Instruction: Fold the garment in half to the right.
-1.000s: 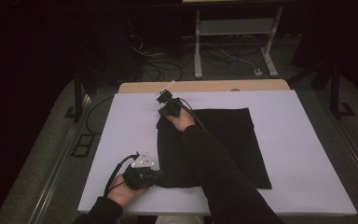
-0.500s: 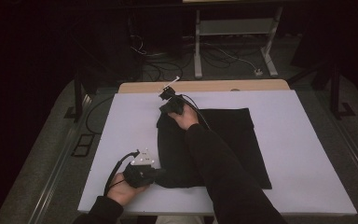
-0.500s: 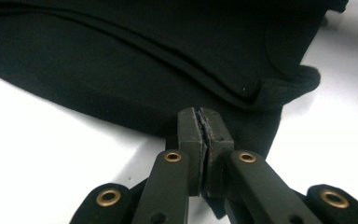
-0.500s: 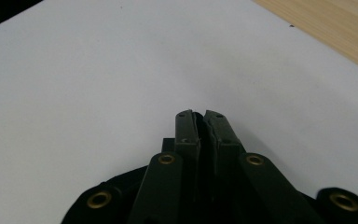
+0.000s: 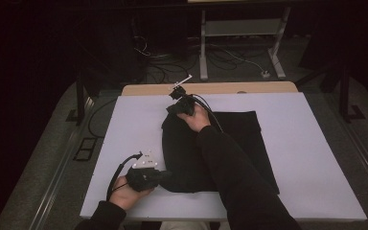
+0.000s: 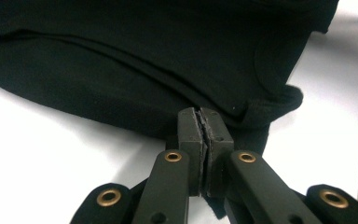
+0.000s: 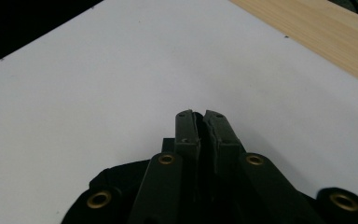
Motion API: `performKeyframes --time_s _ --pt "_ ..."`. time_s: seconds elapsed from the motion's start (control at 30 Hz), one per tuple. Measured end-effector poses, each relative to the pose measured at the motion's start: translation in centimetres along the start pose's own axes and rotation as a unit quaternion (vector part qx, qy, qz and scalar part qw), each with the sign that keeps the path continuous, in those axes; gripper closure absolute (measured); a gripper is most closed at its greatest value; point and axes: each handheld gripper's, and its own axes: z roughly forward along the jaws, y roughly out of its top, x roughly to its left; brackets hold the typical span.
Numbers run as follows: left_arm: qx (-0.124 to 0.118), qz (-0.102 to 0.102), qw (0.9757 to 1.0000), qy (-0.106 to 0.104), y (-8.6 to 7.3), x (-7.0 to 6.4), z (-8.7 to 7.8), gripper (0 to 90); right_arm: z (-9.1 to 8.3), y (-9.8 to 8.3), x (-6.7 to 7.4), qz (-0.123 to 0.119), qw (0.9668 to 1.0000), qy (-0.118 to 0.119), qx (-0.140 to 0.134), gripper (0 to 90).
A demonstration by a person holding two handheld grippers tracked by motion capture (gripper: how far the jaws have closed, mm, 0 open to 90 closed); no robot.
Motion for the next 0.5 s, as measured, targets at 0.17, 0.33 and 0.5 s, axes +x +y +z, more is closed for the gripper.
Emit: performKeyframes --time_s 0.17,0.33,0.5 --pt "-0.013 0.005 0.9999 -0.006 0.9 -0.2 -0.2 87.2 -1.2 0.3 0.0 -0.006 0.9999 0.004 -0.008 82.9" --pt "-0.020 0.010 0.9997 -0.012 1.9 -0.4 -0.1 87.2 -2.5 0.6 0.2 -0.015 0.9997 0.008 -0.015 82.9" --pt "-0.019 0.020 0.9995 -0.017 2.8 -0.6 -0.1 87.2 -3.6 0.8 0.3 -0.019 0.9995 0.011 -0.023 82.8"
